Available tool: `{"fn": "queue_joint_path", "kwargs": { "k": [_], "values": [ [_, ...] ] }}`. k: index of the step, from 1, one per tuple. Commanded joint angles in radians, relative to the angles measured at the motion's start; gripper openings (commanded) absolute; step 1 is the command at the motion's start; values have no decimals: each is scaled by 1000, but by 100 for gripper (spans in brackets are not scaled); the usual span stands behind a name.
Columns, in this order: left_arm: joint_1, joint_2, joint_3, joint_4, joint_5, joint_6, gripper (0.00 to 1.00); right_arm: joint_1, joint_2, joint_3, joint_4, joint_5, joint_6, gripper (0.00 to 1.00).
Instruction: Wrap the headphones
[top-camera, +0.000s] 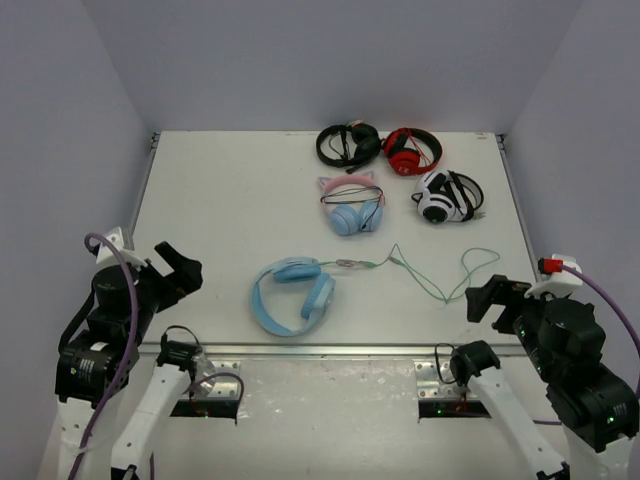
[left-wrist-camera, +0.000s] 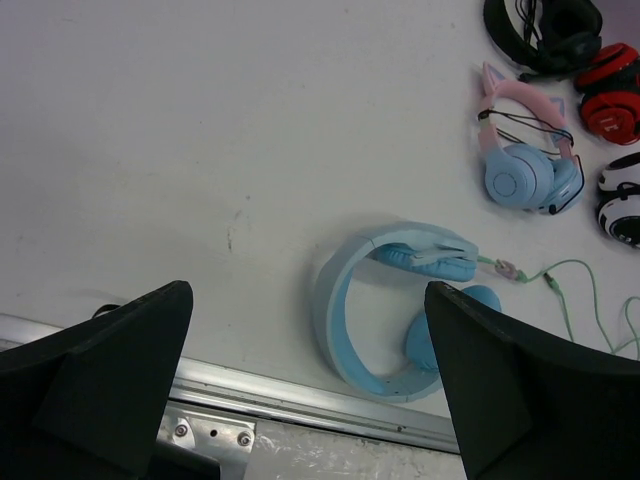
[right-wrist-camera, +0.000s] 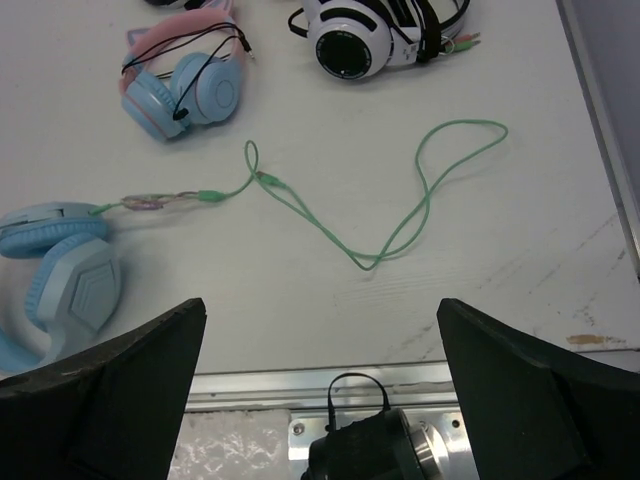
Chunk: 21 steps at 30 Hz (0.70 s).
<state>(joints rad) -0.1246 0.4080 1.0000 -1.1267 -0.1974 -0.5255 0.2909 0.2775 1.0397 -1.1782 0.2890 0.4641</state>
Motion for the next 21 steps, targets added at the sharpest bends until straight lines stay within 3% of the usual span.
{"fn": "queue_joint_path", "kwargs": {
  "k": [1,5,8,12,15,19,21],
  "values": [
    [5,-5,14,19,-17,-8,100,2,0,-9,55,45,10,99],
    [5,-8,-9,33,16,-33,100,2,-21,-24,75,29,10,99],
    [5,6,-107,92,99,-120,100,4,-31,-58,98,3,50,99],
    [5,22,-349,324,361,-282,100,2,-20,-124,126,-56,99,99],
    [-3,64,-452,396,305,-335,100,2,0,-162,143,-105,108,99],
    [-102,62,-440,335,109,-415,100,2,20,-204,176,-163,102,99],
    [-142,46,-460,347,89,-444,100,2,23,-231,209,-181,107,99]
  ]
}}
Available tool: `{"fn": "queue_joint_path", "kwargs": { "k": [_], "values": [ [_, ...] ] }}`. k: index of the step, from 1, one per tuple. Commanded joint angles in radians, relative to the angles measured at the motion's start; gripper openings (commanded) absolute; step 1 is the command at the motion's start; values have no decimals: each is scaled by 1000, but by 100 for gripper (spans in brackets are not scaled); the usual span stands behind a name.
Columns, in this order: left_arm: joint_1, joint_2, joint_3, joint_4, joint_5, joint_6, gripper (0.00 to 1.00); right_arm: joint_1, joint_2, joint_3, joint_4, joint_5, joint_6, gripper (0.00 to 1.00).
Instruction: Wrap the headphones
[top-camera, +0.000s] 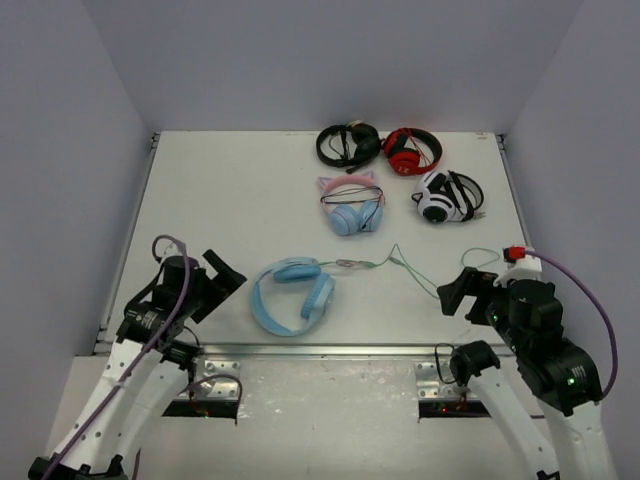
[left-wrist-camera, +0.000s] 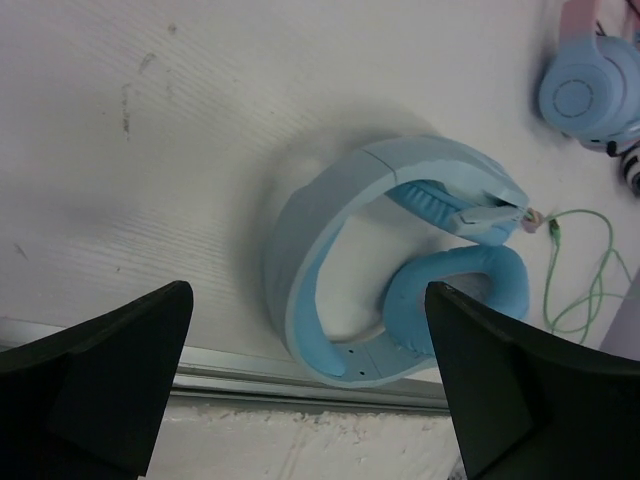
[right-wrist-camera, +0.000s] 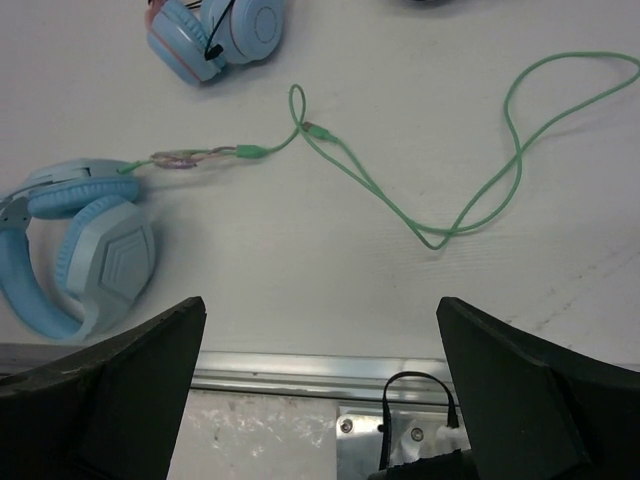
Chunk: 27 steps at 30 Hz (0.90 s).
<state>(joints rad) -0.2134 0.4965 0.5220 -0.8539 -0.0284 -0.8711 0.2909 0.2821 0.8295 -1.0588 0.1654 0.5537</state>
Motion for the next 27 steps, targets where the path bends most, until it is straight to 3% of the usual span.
{"fn": "queue_joint_path", "kwargs": {
  "k": [1,6,8,11,17,22,27],
  "values": [
    [-57,-29,16,72,-85,-101,100,2,19,-30,101,-76,20,99],
    [-98,156,26,150,-129,-107,100,2,32,-95,198,-133,54,99],
    [-167,252,35,150,-251,-135,100,2,38,-113,230,-158,71,99],
    [-482,428,39,118,-375,-370,100,2,52,-122,241,-161,77,99],
    [-751,551,9,78,-475,-617,100,2,34,-133,214,-170,46,99],
    [-771,664,-49,188,-466,-612,100,2,6,-113,181,-143,20,99],
    [-801,747,-5,200,-522,-594,89,2,-18,-113,184,-153,8,99]
  ]
}}
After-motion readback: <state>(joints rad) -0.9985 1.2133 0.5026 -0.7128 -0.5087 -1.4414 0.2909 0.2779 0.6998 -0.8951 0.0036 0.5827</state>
